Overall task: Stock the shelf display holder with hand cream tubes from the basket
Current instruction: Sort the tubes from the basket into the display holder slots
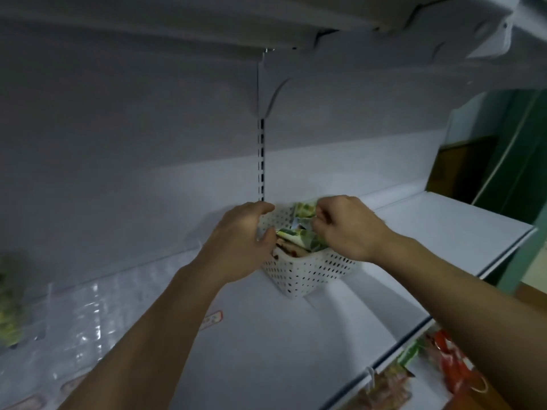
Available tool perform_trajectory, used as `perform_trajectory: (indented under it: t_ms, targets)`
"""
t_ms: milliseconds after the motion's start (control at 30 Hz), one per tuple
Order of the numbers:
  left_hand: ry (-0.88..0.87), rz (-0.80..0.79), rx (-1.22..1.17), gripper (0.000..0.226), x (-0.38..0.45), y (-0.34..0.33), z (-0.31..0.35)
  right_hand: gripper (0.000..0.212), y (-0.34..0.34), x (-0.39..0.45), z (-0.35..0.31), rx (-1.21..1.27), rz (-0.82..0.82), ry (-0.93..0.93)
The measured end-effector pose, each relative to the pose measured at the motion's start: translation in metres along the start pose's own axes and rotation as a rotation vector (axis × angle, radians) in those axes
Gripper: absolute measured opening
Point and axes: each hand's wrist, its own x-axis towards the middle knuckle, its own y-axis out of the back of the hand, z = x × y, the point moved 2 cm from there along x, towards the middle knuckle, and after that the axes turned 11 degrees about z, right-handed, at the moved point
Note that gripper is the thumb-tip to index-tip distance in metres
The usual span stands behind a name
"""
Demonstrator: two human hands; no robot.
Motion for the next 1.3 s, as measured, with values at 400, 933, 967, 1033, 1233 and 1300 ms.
perform_trajectory:
  t_ms: [400,933,967,1033,1233,1300]
  targets:
    - [0.085,0.013,-0.150,0.041,0.000,-0.002,-0.017,0.041,-0.054,0.044,-0.017,0.062,-0.058,-0.043]
    - [0.288,0.053,-0.520,0.011,0.004,-0.006,-0.009,0.049,-0.017,0.054,0.020,-0.004,-0.092,-0.068]
    - [0.302,0.032,-0.529,0.010,0.004,-0.006,-0.007,0.047,-0.021,0.054,0.029,-0.142,-0.183,-0.037]
    - [0.324,-0.003,-0.548,0.008,0.002,-0.008,-0.006,0.042,-0.030,0.050,0.039,-0.295,-0.285,-0.004]
    - [0.363,-0.053,-0.617,0.005,-0.001,-0.009,0.000,0.032,-0.035,0.053,0.045,-0.294,-0.266,0.055]
    - [0.402,-0.078,-0.671,0.008,-0.003,-0.008,0.000,0.033,-0.034,0.054,0.045,-0.281,-0.278,0.080]
